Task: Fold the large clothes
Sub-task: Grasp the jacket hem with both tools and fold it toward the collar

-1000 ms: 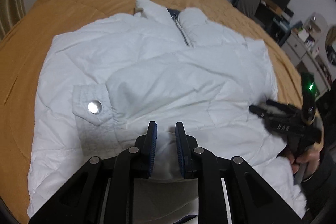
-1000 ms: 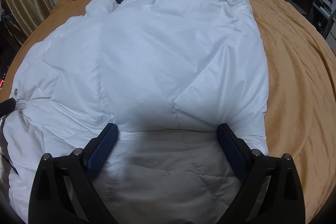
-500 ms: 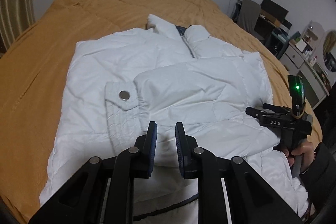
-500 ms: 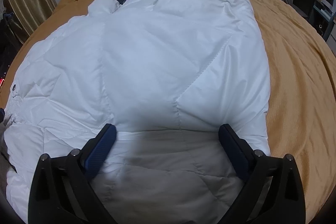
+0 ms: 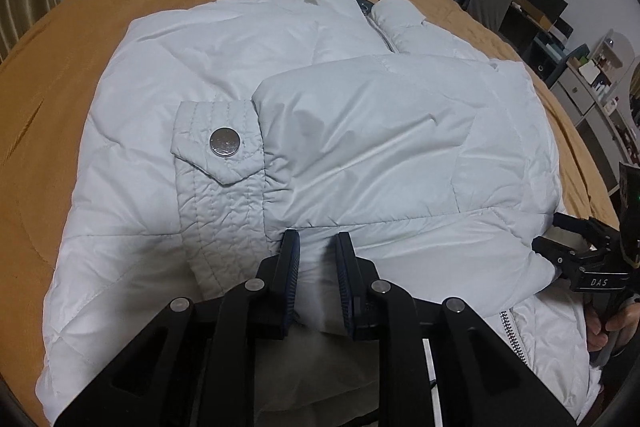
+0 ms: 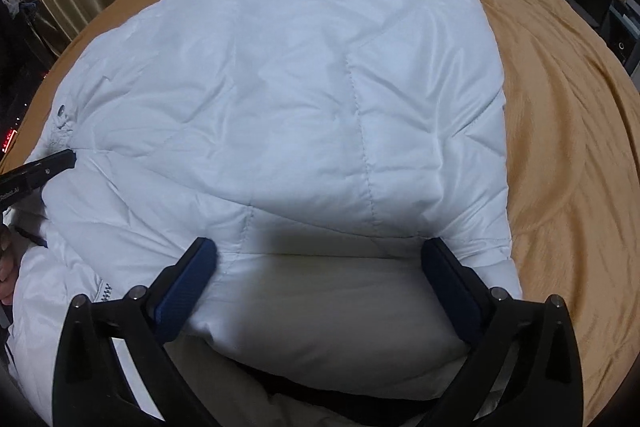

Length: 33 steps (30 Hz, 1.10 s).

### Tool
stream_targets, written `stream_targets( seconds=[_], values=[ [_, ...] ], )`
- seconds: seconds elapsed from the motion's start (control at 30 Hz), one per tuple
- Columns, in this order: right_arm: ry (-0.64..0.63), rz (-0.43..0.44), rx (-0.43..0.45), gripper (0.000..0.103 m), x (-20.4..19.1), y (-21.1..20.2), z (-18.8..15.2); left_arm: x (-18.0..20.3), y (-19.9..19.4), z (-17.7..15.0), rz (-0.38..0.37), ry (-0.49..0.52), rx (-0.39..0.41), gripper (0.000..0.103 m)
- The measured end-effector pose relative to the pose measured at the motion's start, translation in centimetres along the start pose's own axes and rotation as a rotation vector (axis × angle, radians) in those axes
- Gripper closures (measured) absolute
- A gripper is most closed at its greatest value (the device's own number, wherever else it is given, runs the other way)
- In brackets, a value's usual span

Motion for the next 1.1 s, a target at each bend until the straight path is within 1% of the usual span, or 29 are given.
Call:
stream_targets(
  seconds=[0.07, 0.13, 0.17, 0.23, 0.27, 0.3, 0.33, 0.37, 0.4, 0.47, 0.5, 0.53, 0.57, 0.6, 0.63, 0.67, 0.7, 0.73, 0.77, 0.8, 0.83, 0.87, 0.9, 0.93, 0.97, 1.0, 1.03, 1.1],
  values=[
    [-0.002, -0.005, -0.004, 0.0, 0.1, -0.7, 0.3, -0.7, -1.3, 0.5, -0.037, -0.039, -0.004, 0.084],
    [0.035, 0.011, 0.011, 0.0, 1.0, -2.3, 0.6, -1.7, -4.0, 0.3, -0.079, -0.066, 0.019, 0.084],
    [0.062, 0.024, 0.025, 0.0, 1.7, -3.3, 0.7, -2.4, -5.4, 0.3, -0.076, -0.065, 0.039, 0.084],
    [0.107, 0.053, 0.05, 0.0, 3.4, -5.1, 0.5, -4.1, -7.5, -0.1, -0.028, -0.063, 0.065, 0.084],
    [0.128, 0.057, 0.051, 0.0, 4.5, -5.9, 0.3, -5.3, -8.3, -0.5, 0.008, -0.08, 0.07, 0.084],
    [0.144, 0.035, 0.046, 0.0, 5.4, -6.5, 0.0, -6.5, -9.0, -1.0, 0.029, -0.102, 0.071, 0.084],
    [0.16, 0.009, 0.04, 0.0, 6.4, -7.0, -0.4, -7.7, -9.3, -1.6, 0.04, -0.125, 0.064, 0.077],
    [0.175, -0.001, 0.032, 0.0, 7.5, -7.1, -0.9, -8.6, -9.4, -2.3, 0.051, -0.142, 0.049, 0.068],
    [0.191, 0.007, 0.014, 0.0, 8.3, -7.1, -1.6, -9.5, -9.6, -3.1, 0.046, -0.163, 0.036, 0.067],
    [0.243, 0.042, -0.06, 0.0, 9.5, -6.3, -3.2, -10.2, -10.0, -4.5, 0.009, -0.206, 0.026, 0.066],
    [0.263, 0.061, -0.078, 0.0, 9.7, -6.2, -4.1, -10.2, -10.4, -4.8, 0.009, -0.219, 0.033, 0.066],
    [0.274, 0.069, -0.079, 0.0, 9.7, -6.3, -4.7, -10.1, -10.8, -4.7, 0.012, -0.223, 0.044, 0.063],
    [0.264, 0.05, -0.059, 0.0, 9.3, -6.9, -5.1, -9.6, -11.3, -4.6, 0.019, -0.224, 0.064, 0.057],
    [0.239, 0.027, -0.027, 0.0, 8.7, -7.5, -5.0, -9.0, -11.8, -4.2, 0.027, -0.22, 0.087, 0.053],
    [0.203, 0.007, 0.001, 0.0, 7.7, -8.3, -4.8, -8.0, -12.3, -3.8, 0.019, -0.207, 0.107, 0.049],
    [0.161, -0.002, 0.024, 0.0, 6.4, -9.0, -4.5, -7.2, -12.8, -3.9, -0.002, -0.192, 0.12, 0.043],
    [0.117, 0.014, 0.048, 0.0, 4.9, -9.6, -4.1, -6.2, -12.7, -3.9, -0.019, -0.17, 0.113, 0.036],
    [0.069, 0.037, 0.062, 0.0, 3.3, -9.9, -3.8, -5.0, -11.9, -4.4, -0.013, -0.133, 0.073, 0.021],
    [0.0, 0.056, 0.056, 0.0, 1.4, -10.0, -3.7, -3.9, -10.9, -5.1, 0.018, -0.085, 0.02, 0.02],
    [-0.066, 0.047, 0.034, 0.0, -0.1, -9.5, -3.8, -3.1, -9.8, -6.2, 0.053, -0.044, -0.029, 0.02],
    [-0.125, 0.019, 0.002, 0.0, -1.0, -8.8, -4.4, -2.6, -8.7, -7.6, 0.092, -0.005, -0.087, 0.02],
    [-0.182, -0.017, -0.051, 0.0, -1.6, -7.7, -5.3, -2.4, -8.3, -9.0, 0.13, 0.019, -0.12, 0.02],
    [-0.221, -0.048, -0.119, 0.0, -1.8, -6.5, -6.6, -2.2, -8.5, -9.9, 0.146, 0.042, -0.127, 0.02],
    [-0.232, -0.061, -0.171, 0.0, -1.2, -5.7, -8.1, -2.0, -9.2, -10.8, 0.165, 0.079, -0.119, 0.02],
    [-0.224, -0.036, -0.19, 0.0, -0.7, -5.6, -9.4, -2.0, -9.8, -11.4, 0.184, 0.102, -0.115, 0.02],
    [-0.209, -0.01, -0.177, 0.0, -0.2, -6.1, -10.1, -2.3, -10.5, -12.2, 0.192, 0.11, -0.12, 0.02],
    [-0.198, 0.006, -0.169, 0.0, 0.3, -6.8, -10.6, -2.6, -11.0, -12.8, 0.181, 0.103, -0.125, 0.02],
    [-0.2, 0.022, -0.179, 0.0, 1.1, -8.3, -11.7, -3.6, -12.2, -13.8, 0.139, 0.063, -0.125, 0.02]
  ],
)
Point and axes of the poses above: each gripper's, at about its wrist camera, not at the fingertips, and y roughly the way its jaws point, x to its right, z to its top, the point moved 4 cm from there along y, roughly the way its jaws point, and after that the axes turned 4 degrees about x, right-handed, at the moved point
